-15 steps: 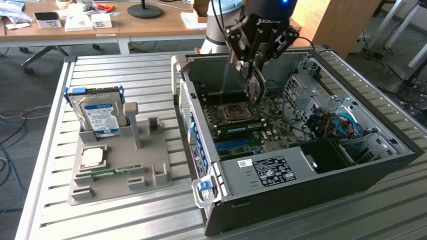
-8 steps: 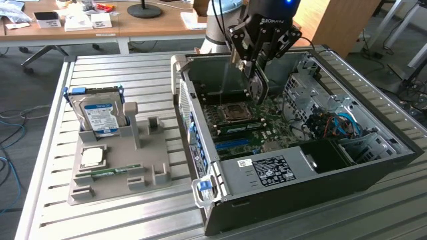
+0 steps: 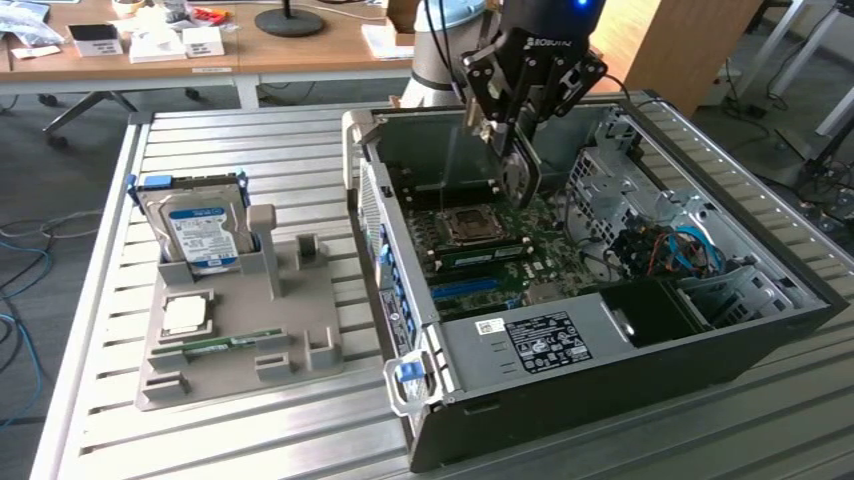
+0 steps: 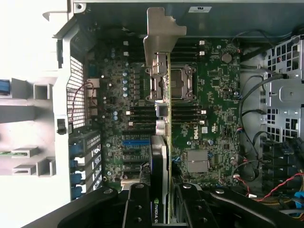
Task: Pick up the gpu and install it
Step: 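Pick up the gpu and move the gpu toward the slot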
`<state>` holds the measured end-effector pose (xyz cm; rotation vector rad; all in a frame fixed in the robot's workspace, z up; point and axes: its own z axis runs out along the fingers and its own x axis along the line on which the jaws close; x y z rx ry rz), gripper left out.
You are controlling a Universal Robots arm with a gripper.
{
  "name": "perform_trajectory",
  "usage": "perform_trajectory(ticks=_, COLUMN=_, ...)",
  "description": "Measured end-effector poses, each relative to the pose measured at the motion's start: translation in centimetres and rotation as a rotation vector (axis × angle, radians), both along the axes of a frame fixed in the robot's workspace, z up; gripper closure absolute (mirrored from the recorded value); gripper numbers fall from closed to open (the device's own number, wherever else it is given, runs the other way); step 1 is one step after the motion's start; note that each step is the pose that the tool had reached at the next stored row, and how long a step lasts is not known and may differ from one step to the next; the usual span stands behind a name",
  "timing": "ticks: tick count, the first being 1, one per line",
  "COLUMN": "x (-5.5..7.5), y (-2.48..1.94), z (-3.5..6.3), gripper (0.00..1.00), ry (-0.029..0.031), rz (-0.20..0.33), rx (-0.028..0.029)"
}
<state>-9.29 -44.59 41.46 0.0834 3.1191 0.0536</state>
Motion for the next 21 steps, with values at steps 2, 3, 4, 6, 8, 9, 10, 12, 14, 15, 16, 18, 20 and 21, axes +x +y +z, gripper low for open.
perform_trajectory(ticks=2, x=0.2, y=0.0, z=0.0, gripper=0.73, ry=0.0, rz=0.0, rx=0.0001)
perform_trajectory(ticks=3, x=0.3, y=0.0, z=0.0, gripper=0.73, ry=0.0, rz=0.0, rx=0.0)
perform_trajectory(ticks=4, x=0.4, y=0.0, z=0.0, gripper=0.73, ry=0.0, rz=0.0, rx=0.0)
perform_trajectory(ticks=6, x=0.6, y=0.0, z=0.0, gripper=0.73, ry=-0.0001, rz=0.0, rx=0.0)
perform_trajectory(ticks=8, x=0.8, y=0.0, z=0.0, gripper=0.73, ry=0.0, rz=0.0, rx=0.0)
perform_trajectory(ticks=9, x=0.8, y=0.0, z=0.0, gripper=0.73, ry=0.0, rz=0.0, rx=0.0)
perform_trajectory(ticks=10, x=0.9, y=0.0, z=0.0, gripper=0.73, ry=-0.0001, rz=0.0, rx=0.0)
perform_trajectory(ticks=12, x=1.1, y=0.01, z=0.0, gripper=0.73, ry=0.0, rz=0.0, rx=0.0)
perform_trajectory(ticks=14, x=1.4, y=0.01, z=0.0, gripper=0.73, ry=0.0, rz=0.0, rx=0.0)
perform_trajectory(ticks=15, x=1.5, y=0.0, z=0.0, gripper=0.73, ry=0.0, rz=0.0, rx=0.0)
perform_trajectory(ticks=16, x=1.6, y=0.0, z=0.0, gripper=0.73, ry=0.0, rz=0.0, rx=0.0)
perform_trajectory(ticks=18, x=1.8, y=0.0, z=0.0, gripper=0.73, ry=0.0, rz=0.0, rx=0.0)
perform_trajectory(ticks=20, x=2.0, y=0.0, z=0.0, gripper=0.73, ry=-0.0001, rz=0.0, rx=0.0001)
perform_trajectory(ticks=21, x=2.1, y=0.0, z=0.0, gripper=0.73, ry=0.0, rz=0.0, rx=0.0)
